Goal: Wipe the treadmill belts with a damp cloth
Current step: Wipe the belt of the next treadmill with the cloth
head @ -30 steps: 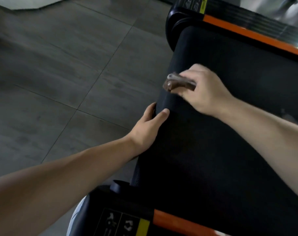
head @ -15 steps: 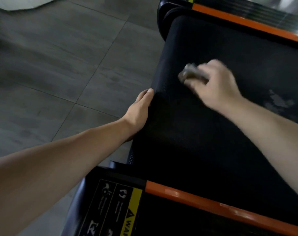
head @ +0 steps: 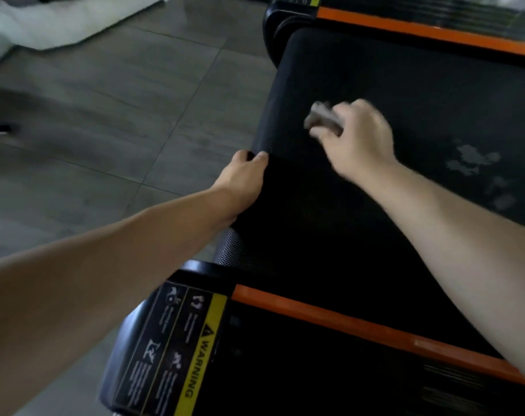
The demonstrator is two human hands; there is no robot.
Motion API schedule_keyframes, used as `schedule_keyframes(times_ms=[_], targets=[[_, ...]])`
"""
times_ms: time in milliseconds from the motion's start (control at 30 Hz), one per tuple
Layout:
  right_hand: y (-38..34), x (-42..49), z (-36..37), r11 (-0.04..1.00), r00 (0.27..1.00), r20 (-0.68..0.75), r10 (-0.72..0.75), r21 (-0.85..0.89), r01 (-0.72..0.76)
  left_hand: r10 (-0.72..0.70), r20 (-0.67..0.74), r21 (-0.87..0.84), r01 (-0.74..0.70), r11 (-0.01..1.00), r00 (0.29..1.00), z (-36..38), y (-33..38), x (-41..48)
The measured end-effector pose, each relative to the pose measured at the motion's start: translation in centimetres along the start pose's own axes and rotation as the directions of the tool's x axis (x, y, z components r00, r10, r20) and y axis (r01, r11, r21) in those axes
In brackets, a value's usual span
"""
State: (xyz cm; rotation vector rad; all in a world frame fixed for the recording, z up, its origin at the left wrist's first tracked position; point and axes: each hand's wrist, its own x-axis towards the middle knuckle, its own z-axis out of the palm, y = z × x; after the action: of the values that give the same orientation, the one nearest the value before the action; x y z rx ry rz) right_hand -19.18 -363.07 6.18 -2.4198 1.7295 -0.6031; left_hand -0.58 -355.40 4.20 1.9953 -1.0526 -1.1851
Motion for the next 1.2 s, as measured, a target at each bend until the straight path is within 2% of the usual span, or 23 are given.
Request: schedule_keyframes(times_ms=[67,133,200,267,367,433,500,567,633,667,733,767,800,867,967,1033,1067,1100,1167,1200], targets=[[-1.3,-4.0,-0.5,0.983,0.986,0.035,-0.161,0.094,0.157,-0.012,-0.016,0.117,0.014,0.993,1.0,0.6,0.4,-0.8],[-1.3,-7.7,-1.5,0.953,0.96,0.109,-0.259,0.193,0.235,-0.005,-0.057,0.209,0.017,0.978,0.998,1.1,0.7,-1.5],[-0.3,-7.7,-2.0,0.943,0.943,0.123,-0.31,0.17,0.288,0.017,-0.094,0.261,0.008,0.965,0.995,1.3,1.0,-2.0],[1.0,-4.6,-1.4,0.965,0.965,0.076,-0.251,0.091,0.244,0.024,-0.116,0.271,0.008,0.963,0.993,1.4,1.2,-2.4],[3.8,0.8,-1.5,1.0,1.0,-0.011,0.006,-0.011,-0.006,0.04,-0.117,0.278,-0.006,0.961,0.992,1.5,1.1,-2.7],[3.9,0.4,-1.5,0.999,0.999,-0.002,0.032,-0.03,-0.032,0.062,-0.113,0.303,-0.025,0.953,0.992,1.6,0.9,-2.6],[2.7,-2.5,-1.4,0.994,0.995,0.017,-0.101,0.05,0.1,0.082,-0.098,0.334,-0.044,0.942,0.992,1.7,0.8,-2.4],[2.4,-4.9,-1.5,0.956,0.96,0.099,-0.261,0.165,0.243,0.093,-0.093,0.363,-0.053,0.93,0.991,1.7,0.8,-2.3],[4.1,-2.3,-1.6,0.952,0.947,0.105,-0.303,0.084,0.296,0.135,-0.077,0.382,-0.096,0.919,0.988,1.8,0.8,-2.5],[5.3,0.5,-1.3,0.965,0.963,0.06,-0.263,0.025,0.262,0.155,-0.068,0.383,-0.117,0.916,0.986,1.8,0.8,-2.7],[7.9,6.3,-0.9,0.998,0.998,-0.036,-0.05,-0.035,0.049,0.156,-0.054,0.38,-0.124,0.917,0.986,1.8,0.8,-3.0],[8.3,7.9,-0.9,0.997,0.996,-0.068,0.058,-0.049,-0.061,0.152,-0.048,0.385,-0.122,0.915,0.987,1.8,0.9,-3.0],[8.1,8.5,-0.6,0.993,0.992,-0.076,0.103,-0.055,-0.107,0.143,-0.045,0.392,-0.114,0.913,0.989,1.8,1.0,-3.0],[6.2,6.1,-0.2,0.998,1.0,-0.013,0.011,-0.057,-0.011,0.127,-0.048,0.399,-0.097,0.912,0.991,2.1,1.4,-2.8],[4.6,0.5,-1.2,0.961,0.949,0.177,-0.26,0.143,0.237,0.107,-0.099,0.425,-0.055,0.903,0.989,2.7,1.8,-2.9],[5.9,2.1,-1.7,0.943,0.926,0.184,-0.329,0.108,0.314,0.114,-0.128,0.452,-0.045,0.891,0.985,2.9,1.7,-3.0],[6.7,4.4,-1.3,0.959,0.952,0.121,-0.281,0.056,0.276,0.121,-0.124,0.455,-0.052,0.889,0.985,2.9,1.6,-2.8],[7.4,6.7,-1.0,0.985,0.983,0.059,-0.174,0.016,0.173,0.121,-0.114,0.446,-0.058,0.893,0.986,2.7,1.4,-2.8],[7.8,8.8,-0.7,0.999,1.0,-0.017,0.025,-0.031,-0.026,0.142,-0.082,0.413,-0.097,0.906,0.986,1.9,0.6,-2.6],[7.1,8.1,-0.4,0.999,0.999,-0.03,0.024,-0.047,-0.025,0.151,-0.056,0.392,-0.117,0.913,0.987,1.5,0.4,-2.5]])
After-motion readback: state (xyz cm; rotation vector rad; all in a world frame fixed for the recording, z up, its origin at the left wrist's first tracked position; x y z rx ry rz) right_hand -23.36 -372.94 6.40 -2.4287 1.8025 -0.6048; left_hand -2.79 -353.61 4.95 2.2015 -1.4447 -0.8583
